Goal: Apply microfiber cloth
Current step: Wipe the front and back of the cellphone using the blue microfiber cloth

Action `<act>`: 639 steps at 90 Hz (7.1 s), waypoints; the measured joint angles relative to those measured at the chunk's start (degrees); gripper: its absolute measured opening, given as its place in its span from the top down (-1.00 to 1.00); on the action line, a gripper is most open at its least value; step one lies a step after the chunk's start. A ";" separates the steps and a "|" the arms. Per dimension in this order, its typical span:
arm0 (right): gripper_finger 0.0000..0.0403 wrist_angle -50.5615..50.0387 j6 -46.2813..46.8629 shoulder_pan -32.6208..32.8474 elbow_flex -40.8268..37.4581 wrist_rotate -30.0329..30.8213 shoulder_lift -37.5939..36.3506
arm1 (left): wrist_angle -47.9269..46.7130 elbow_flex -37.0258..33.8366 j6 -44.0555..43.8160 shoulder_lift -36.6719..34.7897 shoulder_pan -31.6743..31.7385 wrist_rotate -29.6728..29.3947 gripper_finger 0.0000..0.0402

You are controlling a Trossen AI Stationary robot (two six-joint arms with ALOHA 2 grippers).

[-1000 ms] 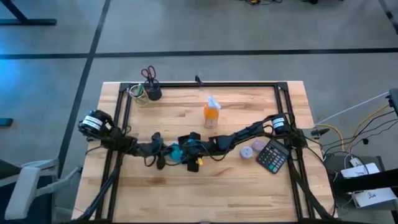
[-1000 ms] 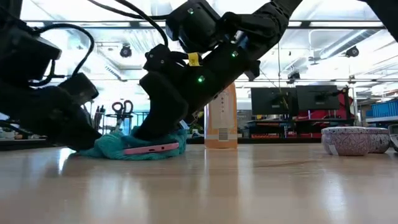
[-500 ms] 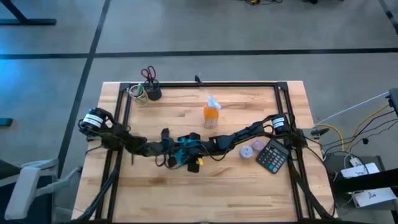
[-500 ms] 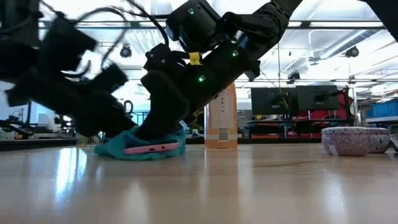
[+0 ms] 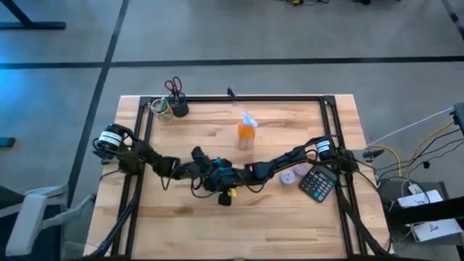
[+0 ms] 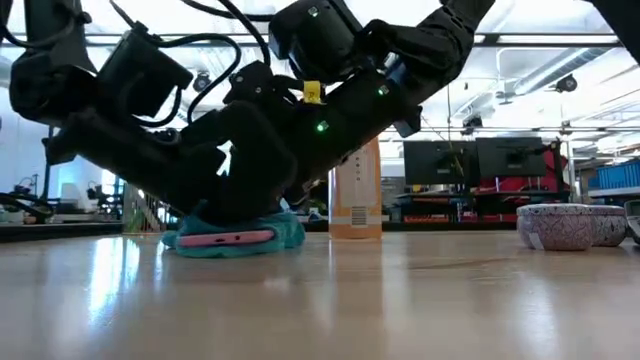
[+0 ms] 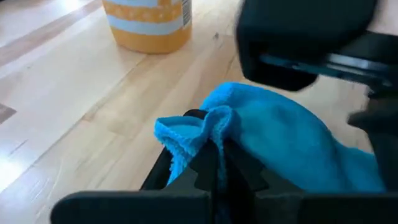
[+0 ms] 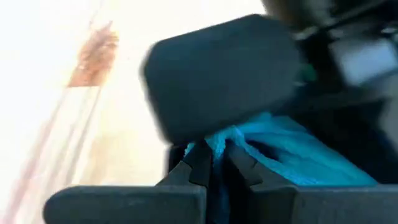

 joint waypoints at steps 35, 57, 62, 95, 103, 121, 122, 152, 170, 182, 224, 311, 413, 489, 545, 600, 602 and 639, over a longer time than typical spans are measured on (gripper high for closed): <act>1.00 -20.91 1.34 4.18 0.09 -1.22 -6.37 | 0.48 -0.34 1.28 0.00 0.02 0.28 1.00; 1.00 -36.11 -1.45 1.38 -4.32 11.70 -17.07 | 0.65 -0.55 3.00 -0.44 -1.41 0.56 1.00; 1.00 -32.42 -1.22 -0.44 -6.59 11.65 -17.71 | 0.76 -0.59 3.31 -0.59 -2.02 0.36 1.00; 1.00 5.79 3.29 -8.68 -15.06 8.55 -9.19 | -0.14 -1.83 4.57 -3.04 -3.05 0.92 1.00; 1.00 8.80 3.45 -9.04 -13.20 8.89 -6.68 | -0.06 -2.04 4.49 -3.10 -3.09 1.00 1.00; 1.00 8.89 0.46 -9.42 -10.01 10.30 -4.73 | 0.31 -2.98 4.08 -3.34 -3.19 -0.28 1.00; 1.00 8.82 0.38 -9.51 -9.91 10.37 -4.72 | 0.36 -3.08 4.08 -3.45 -3.19 -0.33 1.00; 1.00 9.88 0.26 -12.14 -10.29 11.28 -4.48 | -2.13 -7.58 3.70 -15.92 -7.53 2.47 1.00; 1.00 9.37 -0.09 -12.17 -10.42 11.75 -4.26 | -2.12 -8.34 2.58 -21.30 -13.57 0.92 1.00; 1.00 9.21 -0.41 -12.15 -10.09 11.67 -4.26 | -1.86 -6.33 2.50 -17.46 -13.48 -2.32 1.00; 1.00 7.83 -10.78 -11.67 1.05 -1.62 -0.37 | 2.53 -3.56 -0.84 -1.29 -13.00 -3.20 1.00; 1.00 -14.40 -19.79 -10.01 9.21 2.96 -2.78 | -31.89 -4.74 -7.92 -32.06 -22.79 1.35 1.00; 1.00 4.41 3.16 -0.39 2.13 -4.42 4.26 | -13.54 -2.53 -9.88 -13.44 -19.69 -3.60 1.00; 1.00 -12.30 -13.46 3.05 2.06 -14.97 -0.15 | -17.13 -2.58 -11.44 -14.40 -14.80 -5.09 1.00; 1.00 -34.81 -9.40 0.02 -1.26 2.46 -11.89 | -20.59 -3.10 -13.84 -14.73 -14.95 -3.90 1.00; 1.00 -24.01 -17.44 -6.42 -2.20 11.31 -10.41 | -18.59 -3.26 -11.62 -14.67 -15.06 -3.71 1.00; 1.00 -24.96 -16.81 -6.38 -2.20 11.30 -10.38 | -18.61 -3.26 -11.51 -14.67 -15.06 -3.72 1.00; 0.83 -55.54 -10.88 1.83 4.28 11.68 -11.41 | -18.24 -3.26 -5.86 -14.69 -15.09 -2.80 1.00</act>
